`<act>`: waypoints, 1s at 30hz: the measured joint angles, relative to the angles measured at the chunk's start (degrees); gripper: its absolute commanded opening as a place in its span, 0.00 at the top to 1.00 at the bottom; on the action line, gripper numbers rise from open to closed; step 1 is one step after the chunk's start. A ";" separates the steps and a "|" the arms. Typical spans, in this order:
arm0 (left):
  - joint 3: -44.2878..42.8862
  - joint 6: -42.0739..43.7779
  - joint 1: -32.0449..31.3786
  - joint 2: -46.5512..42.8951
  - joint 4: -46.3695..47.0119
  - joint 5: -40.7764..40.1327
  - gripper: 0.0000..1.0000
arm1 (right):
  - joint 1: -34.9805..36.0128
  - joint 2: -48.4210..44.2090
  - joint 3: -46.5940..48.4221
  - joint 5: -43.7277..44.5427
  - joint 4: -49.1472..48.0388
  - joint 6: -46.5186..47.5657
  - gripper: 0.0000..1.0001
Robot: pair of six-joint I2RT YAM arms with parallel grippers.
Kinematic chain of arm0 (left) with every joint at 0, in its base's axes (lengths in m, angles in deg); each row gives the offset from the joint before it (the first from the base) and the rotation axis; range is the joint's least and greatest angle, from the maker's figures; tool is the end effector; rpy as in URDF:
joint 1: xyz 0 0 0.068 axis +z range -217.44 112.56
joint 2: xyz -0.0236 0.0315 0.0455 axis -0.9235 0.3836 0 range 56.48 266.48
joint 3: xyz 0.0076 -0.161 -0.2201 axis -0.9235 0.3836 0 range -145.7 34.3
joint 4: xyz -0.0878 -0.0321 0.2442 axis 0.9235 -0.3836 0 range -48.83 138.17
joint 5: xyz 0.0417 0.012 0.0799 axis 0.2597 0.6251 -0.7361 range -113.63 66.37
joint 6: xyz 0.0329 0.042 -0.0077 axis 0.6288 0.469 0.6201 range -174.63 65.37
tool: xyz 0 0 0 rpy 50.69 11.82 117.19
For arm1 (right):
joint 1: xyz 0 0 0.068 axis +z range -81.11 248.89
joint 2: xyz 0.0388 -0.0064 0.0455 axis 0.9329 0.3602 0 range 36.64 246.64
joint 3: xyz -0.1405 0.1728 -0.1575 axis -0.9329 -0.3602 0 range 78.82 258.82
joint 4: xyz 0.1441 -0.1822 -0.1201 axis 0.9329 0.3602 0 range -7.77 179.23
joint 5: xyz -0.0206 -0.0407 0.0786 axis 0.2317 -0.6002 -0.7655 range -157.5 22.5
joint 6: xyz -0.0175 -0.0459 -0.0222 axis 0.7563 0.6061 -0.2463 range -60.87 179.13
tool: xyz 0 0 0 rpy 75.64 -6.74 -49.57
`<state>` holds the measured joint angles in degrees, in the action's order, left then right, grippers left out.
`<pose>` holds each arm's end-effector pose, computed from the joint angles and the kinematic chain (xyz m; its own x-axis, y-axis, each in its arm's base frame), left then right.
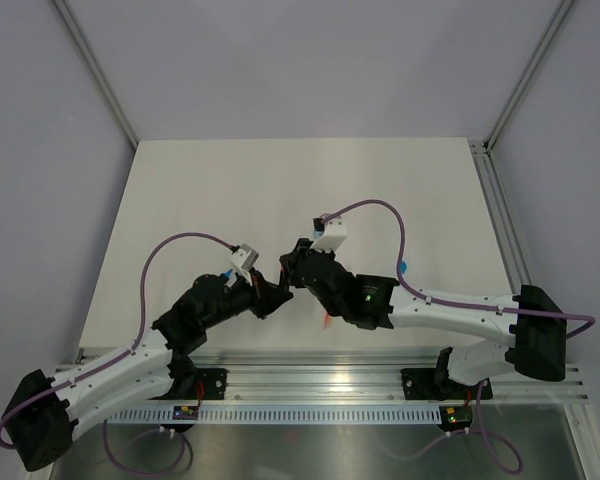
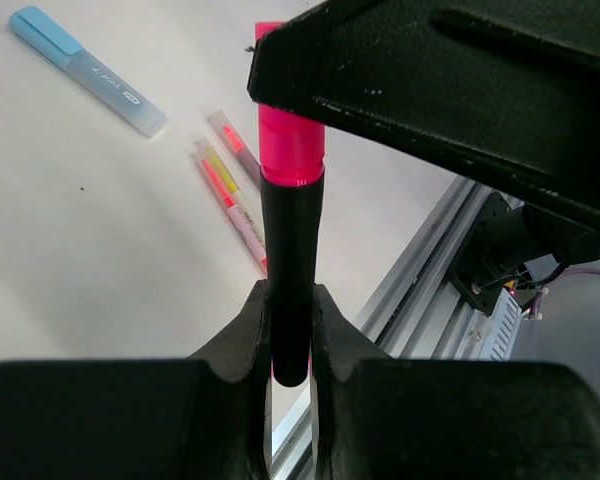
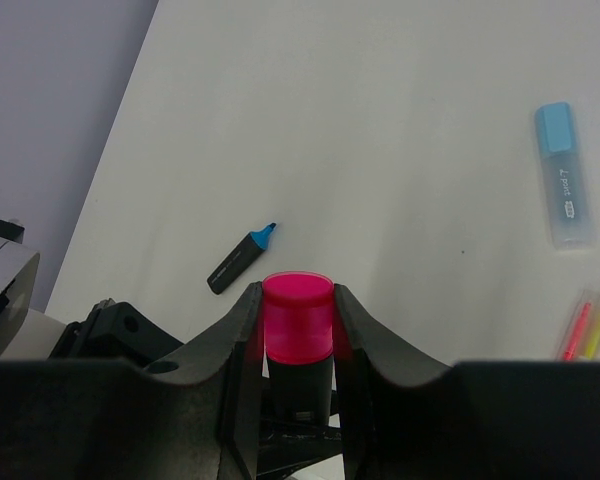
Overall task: Insert the pens into the pen caps
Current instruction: Insert the pen cap onto the pen.
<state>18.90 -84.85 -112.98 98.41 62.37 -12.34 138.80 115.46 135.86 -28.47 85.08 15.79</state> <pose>0.1183 -0.1306 0.2109 -0.5490 -0.1453 -0.8231 0.6452 0.5523 -0.5279 0.1278 0.2844 0.2949 -0.4699 0.2673 -0.8413 -0.2895 0.8537 0.4329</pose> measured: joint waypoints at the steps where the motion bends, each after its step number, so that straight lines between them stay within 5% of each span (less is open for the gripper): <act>1: 0.00 0.00 0.00 -0.24 -0.17 0.00 1.00 | 0.11 0.00 0.00 0.37 0.02 -0.28 0.88; 6: 0.00 0.00 -0.20 -0.79 -0.98 0.15 1.00 | 1.07 0.00 -0.04 1.44 0.26 -1.38 1.00; 30: -0.02 1.88 -1.22 -2.34 -9.20 4.02 1.00 | 3.28 -0.22 -0.57 -2.16 7.85 -5.27 1.00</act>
<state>18.88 -82.97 -114.21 96.07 53.17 -8.32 142.08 115.24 135.29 -30.63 92.93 10.53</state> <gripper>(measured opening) 0.127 0.355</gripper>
